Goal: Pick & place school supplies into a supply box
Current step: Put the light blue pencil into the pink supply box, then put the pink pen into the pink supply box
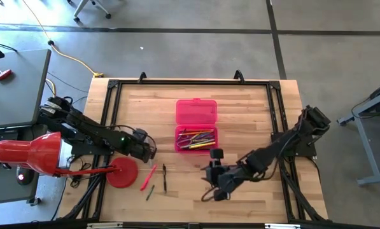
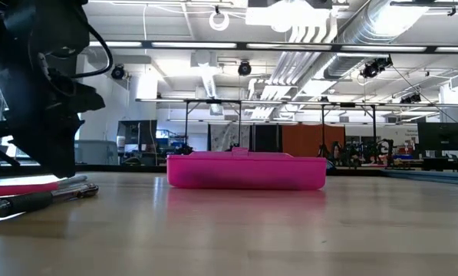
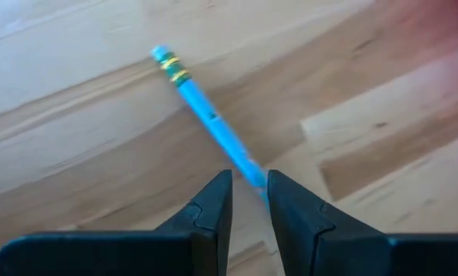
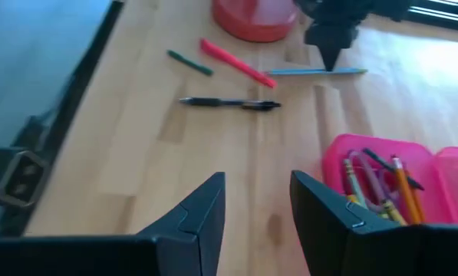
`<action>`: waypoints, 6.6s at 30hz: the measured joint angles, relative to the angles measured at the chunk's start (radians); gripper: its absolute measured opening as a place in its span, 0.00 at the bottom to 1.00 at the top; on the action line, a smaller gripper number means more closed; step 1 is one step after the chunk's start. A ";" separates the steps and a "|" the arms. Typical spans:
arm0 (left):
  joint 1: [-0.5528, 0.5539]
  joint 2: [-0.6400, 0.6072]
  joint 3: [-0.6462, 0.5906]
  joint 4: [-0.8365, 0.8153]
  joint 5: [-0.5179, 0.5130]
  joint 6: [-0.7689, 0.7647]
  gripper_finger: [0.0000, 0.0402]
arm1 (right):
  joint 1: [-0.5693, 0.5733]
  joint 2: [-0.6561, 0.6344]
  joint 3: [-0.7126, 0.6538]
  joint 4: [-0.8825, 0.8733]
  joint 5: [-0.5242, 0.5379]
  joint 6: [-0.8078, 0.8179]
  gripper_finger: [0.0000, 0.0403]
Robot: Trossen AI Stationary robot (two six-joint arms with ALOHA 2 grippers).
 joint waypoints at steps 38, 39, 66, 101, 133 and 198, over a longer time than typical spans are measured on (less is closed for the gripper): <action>0.016 -0.001 0.077 -0.161 -0.054 -0.139 0.29 | 0.089 0.000 0.000 0.003 0.077 0.049 0.31; 0.021 0.002 0.070 -0.152 -0.046 -0.150 0.29 | 0.089 0.000 0.000 0.003 0.077 0.049 0.31; 0.172 0.124 0.056 -0.007 -0.050 0.054 0.29 | 0.089 0.000 0.000 0.002 0.077 0.049 0.31; 0.174 0.413 0.055 0.470 -0.308 0.237 0.32 | 0.089 0.001 -0.002 -0.001 0.077 0.045 0.31; 0.043 0.665 0.056 0.579 -0.681 0.167 0.08 | 0.089 0.001 -0.002 -0.014 0.077 0.041 0.31; 0.327 0.622 0.527 0.821 0.078 1.290 0.26 | 0.087 0.001 -0.002 0.052 -0.162 0.094 0.31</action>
